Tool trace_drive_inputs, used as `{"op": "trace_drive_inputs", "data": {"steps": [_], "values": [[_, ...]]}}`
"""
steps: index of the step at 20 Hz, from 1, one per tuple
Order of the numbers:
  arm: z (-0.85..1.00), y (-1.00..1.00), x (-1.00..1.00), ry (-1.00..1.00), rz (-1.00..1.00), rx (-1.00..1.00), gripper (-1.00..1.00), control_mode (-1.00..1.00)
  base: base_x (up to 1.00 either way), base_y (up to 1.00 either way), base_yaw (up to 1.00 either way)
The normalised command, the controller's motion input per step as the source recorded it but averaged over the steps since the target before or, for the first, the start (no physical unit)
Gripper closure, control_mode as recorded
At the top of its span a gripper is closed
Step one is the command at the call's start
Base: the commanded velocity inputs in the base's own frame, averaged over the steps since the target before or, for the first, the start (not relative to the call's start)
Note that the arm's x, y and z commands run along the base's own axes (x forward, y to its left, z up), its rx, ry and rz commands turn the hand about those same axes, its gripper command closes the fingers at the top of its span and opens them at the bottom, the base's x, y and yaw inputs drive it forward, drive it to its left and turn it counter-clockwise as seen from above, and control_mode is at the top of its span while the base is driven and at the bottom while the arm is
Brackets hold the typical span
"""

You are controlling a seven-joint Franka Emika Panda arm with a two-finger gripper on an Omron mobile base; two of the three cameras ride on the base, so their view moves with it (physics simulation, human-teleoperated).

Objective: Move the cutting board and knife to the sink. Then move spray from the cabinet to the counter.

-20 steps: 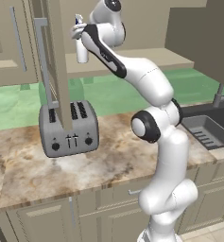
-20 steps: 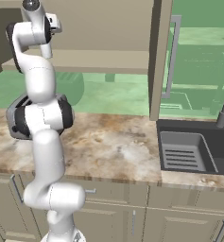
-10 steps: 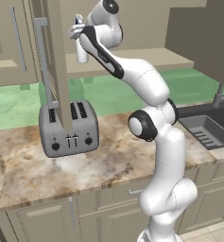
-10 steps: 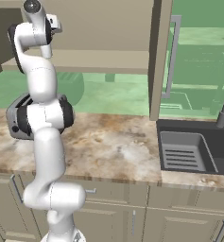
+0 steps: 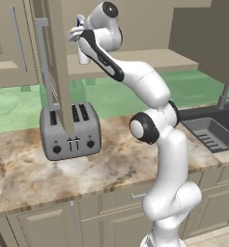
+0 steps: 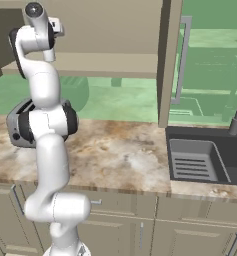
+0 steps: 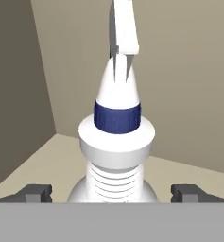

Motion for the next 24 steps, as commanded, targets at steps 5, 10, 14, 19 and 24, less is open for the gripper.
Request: {"op": "trace_drive_inputs", "data": {"steps": [5,10,14,19,24], "values": [[-0.01,0.10,0.05,0.01,0.00,0.00,1.00,-1.00,0.00,0.00,0.00],[-0.04,0.04,0.01,0.03,0.00,0.00,1.00,-1.00,0.00,0.00,0.00],[-0.03,0.00,0.02,0.01,0.00,0.00,1.00,-1.00,0.00,0.00,0.00],[-0.01,0.00,0.01,0.00,0.00,0.00,1.00,-1.00,0.00,0.00,0.00],[0.00,0.00,0.00,0.00,0.00,0.00,1.00,-1.00,0.00,0.00,0.00]]}}
